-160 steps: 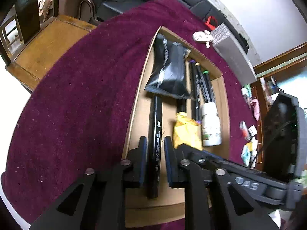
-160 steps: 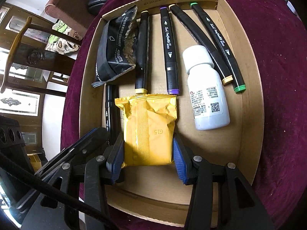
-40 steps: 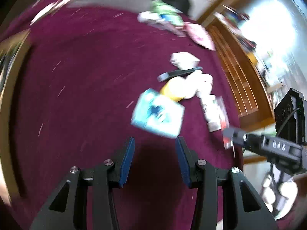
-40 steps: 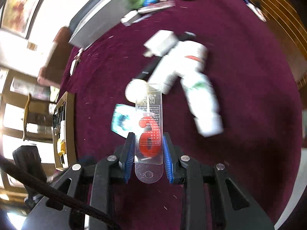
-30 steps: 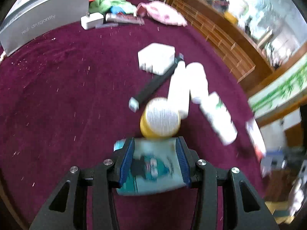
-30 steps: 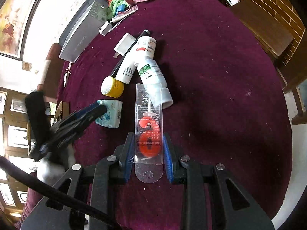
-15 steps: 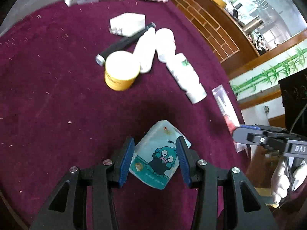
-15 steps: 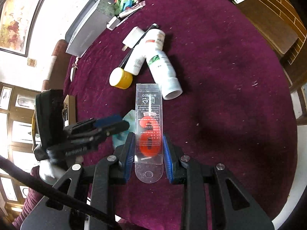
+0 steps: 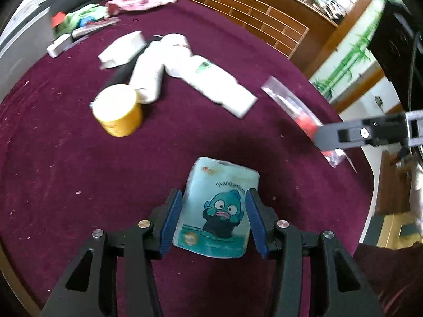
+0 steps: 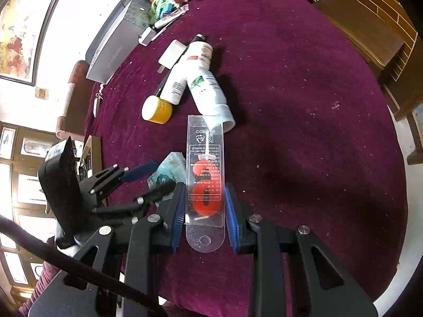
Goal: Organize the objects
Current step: 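Grasp the blue-green printed packet with left tool while right tool holds the clear packet, then carry both packets to the cardboard tray and lower them in, opening both tools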
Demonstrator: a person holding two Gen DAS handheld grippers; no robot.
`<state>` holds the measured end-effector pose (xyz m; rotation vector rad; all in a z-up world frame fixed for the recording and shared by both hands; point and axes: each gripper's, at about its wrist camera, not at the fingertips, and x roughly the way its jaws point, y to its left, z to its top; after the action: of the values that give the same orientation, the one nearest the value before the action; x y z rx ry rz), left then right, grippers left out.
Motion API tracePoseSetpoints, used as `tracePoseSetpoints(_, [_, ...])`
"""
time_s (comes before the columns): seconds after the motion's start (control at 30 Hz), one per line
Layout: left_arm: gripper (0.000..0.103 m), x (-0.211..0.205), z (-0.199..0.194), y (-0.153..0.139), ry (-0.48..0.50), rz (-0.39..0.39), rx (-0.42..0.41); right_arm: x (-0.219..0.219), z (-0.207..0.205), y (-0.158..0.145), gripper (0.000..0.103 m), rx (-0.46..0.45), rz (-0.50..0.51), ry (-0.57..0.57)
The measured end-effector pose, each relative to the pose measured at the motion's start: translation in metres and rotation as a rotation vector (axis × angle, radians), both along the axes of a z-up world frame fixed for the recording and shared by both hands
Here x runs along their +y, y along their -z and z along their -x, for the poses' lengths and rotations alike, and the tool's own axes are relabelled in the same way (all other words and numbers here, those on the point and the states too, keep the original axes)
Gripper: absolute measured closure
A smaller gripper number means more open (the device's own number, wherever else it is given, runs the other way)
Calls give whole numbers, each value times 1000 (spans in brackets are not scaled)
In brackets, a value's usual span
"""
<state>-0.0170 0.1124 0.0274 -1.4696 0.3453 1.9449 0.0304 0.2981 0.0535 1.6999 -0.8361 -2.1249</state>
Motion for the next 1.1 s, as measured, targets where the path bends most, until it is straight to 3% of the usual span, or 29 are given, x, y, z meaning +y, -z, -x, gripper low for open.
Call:
tracePoseSetpoints(0.13, [53, 13, -6, 5, 0, 15, 28, 2, 0, 2, 77, -7, 0, 5])
tracePoseSetpoints(0.37, [50, 32, -24, 10, -68, 119, 184, -1, 3, 1, 77, -5, -8, 7])
tracePoseSetpoints(0.47, [60, 27, -23, 8, -138, 106, 168, -5, 3, 0, 77, -4, -13, -1])
tracePoseSetpoints(0.53, [65, 22, -22, 7, -168, 71, 134, -9, 3, -1, 77, -1, -19, -7])
tracePoseSetpoints(0.73, [68, -19, -22, -8, -297, -47, 67, -23, 5, -4, 77, 1, -29, -25])
tracePoseSetpoints(1.1, [68, -134, -53, -51, -531, -221, 44, -91, 16, -13, 77, 21, -28, -142])
